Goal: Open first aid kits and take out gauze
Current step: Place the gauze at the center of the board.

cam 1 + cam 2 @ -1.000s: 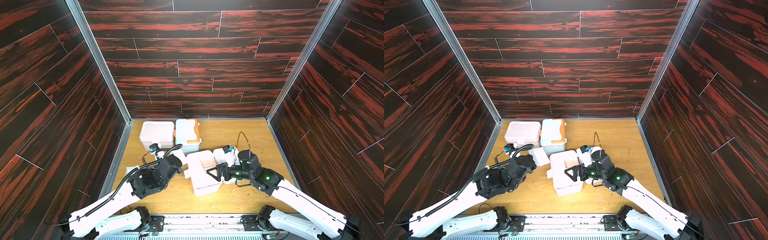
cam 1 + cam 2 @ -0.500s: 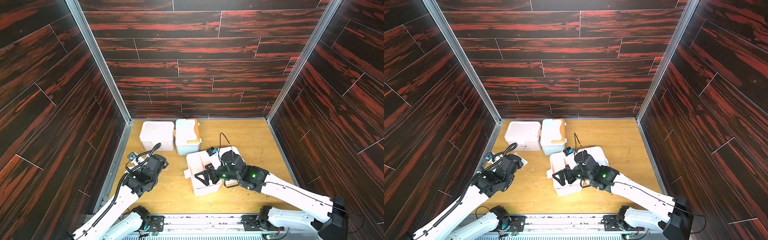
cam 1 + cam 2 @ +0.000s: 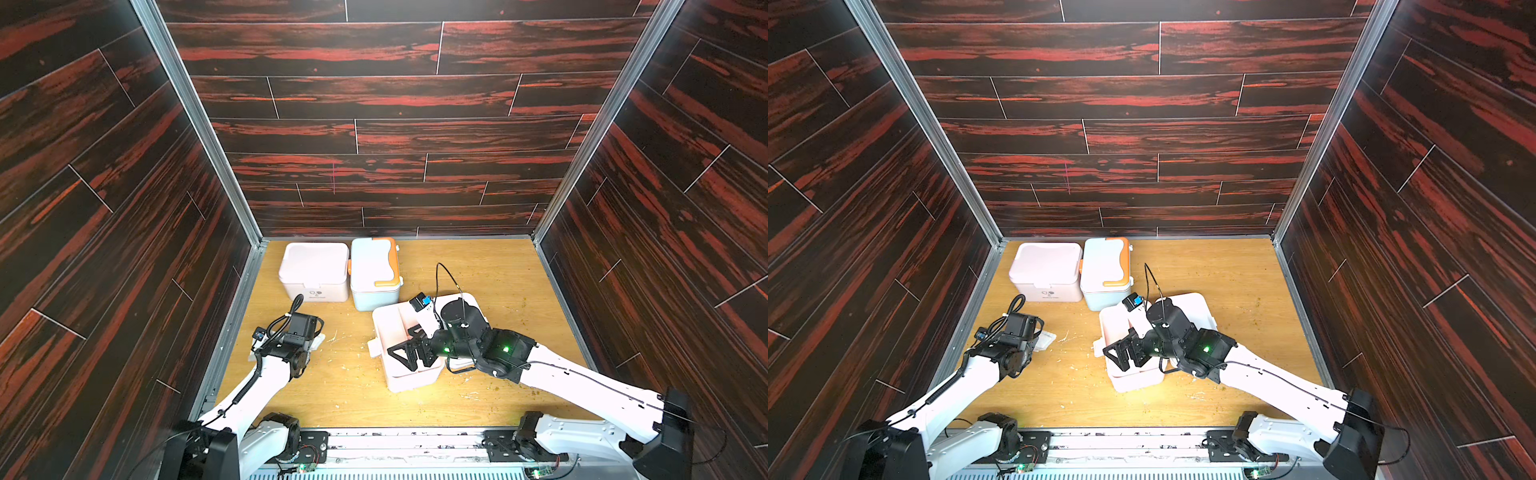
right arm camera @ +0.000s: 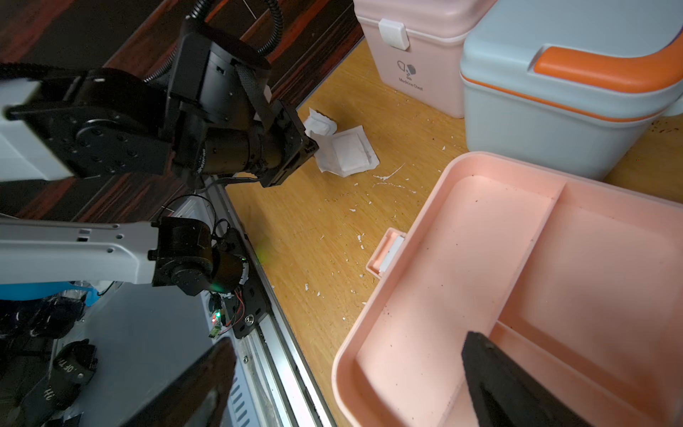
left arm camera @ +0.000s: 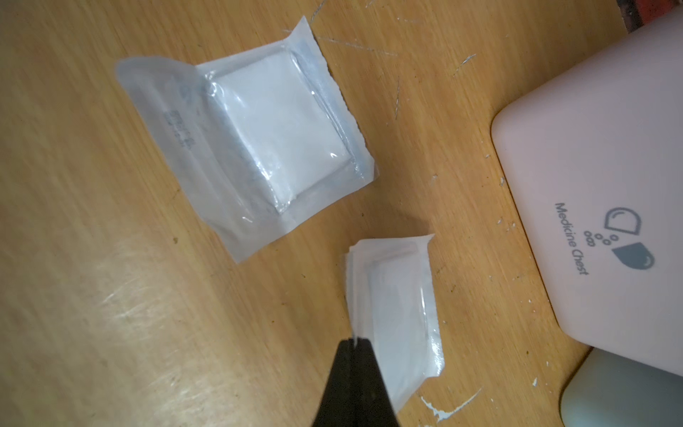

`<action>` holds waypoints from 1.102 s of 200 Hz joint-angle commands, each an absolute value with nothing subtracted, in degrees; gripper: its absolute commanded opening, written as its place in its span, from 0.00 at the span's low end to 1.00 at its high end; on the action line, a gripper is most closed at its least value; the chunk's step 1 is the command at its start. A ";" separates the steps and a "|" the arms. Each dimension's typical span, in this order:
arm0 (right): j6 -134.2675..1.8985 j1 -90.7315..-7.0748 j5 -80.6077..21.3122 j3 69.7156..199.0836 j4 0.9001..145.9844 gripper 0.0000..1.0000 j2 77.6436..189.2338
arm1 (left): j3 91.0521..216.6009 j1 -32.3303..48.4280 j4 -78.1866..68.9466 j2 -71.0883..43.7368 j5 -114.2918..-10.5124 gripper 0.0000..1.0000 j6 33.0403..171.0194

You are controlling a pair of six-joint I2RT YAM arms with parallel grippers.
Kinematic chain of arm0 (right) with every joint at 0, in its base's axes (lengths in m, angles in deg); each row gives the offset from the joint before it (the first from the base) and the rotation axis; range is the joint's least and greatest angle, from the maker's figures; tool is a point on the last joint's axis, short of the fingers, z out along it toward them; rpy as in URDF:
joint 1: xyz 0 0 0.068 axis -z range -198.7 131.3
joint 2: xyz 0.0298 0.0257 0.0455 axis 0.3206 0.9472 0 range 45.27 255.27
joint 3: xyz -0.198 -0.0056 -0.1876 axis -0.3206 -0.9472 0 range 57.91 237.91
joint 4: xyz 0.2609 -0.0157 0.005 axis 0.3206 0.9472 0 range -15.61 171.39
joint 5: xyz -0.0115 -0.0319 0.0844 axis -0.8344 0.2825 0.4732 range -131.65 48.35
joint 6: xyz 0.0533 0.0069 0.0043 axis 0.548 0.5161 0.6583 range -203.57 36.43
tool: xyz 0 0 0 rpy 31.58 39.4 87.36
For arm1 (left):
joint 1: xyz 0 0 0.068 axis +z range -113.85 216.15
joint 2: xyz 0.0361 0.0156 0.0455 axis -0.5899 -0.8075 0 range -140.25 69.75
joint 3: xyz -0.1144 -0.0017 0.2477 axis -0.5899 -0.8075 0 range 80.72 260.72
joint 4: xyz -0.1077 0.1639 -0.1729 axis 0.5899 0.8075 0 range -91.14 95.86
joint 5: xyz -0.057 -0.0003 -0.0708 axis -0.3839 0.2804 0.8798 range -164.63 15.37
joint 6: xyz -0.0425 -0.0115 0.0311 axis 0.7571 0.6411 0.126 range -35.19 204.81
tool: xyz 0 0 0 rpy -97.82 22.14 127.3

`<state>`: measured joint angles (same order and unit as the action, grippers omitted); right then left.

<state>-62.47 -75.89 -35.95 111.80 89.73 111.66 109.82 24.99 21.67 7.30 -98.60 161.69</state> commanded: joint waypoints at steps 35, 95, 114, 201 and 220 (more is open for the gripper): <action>-62.63 -76.05 -34.87 109.56 88.99 0.99 111.28 | 107.75 26.87 18.86 5.17 -98.72 0.00 167.80; -62.95 -76.09 -34.73 108.91 88.90 0.99 111.10 | 106.56 27.82 21.24 4.80 -99.47 0.00 172.38; -63.09 -76.09 -34.89 108.95 88.99 0.99 110.94 | 106.80 27.85 22.47 4.85 -99.08 0.12 173.10; -62.87 -76.07 -31.21 106.48 83.86 0.99 108.69 | 113.83 27.82 33.15 16.77 -91.15 1.00 162.63; -62.74 -76.09 -32.02 105.71 82.80 0.99 107.50 | 115.24 27.80 33.03 20.68 -87.49 1.00 156.90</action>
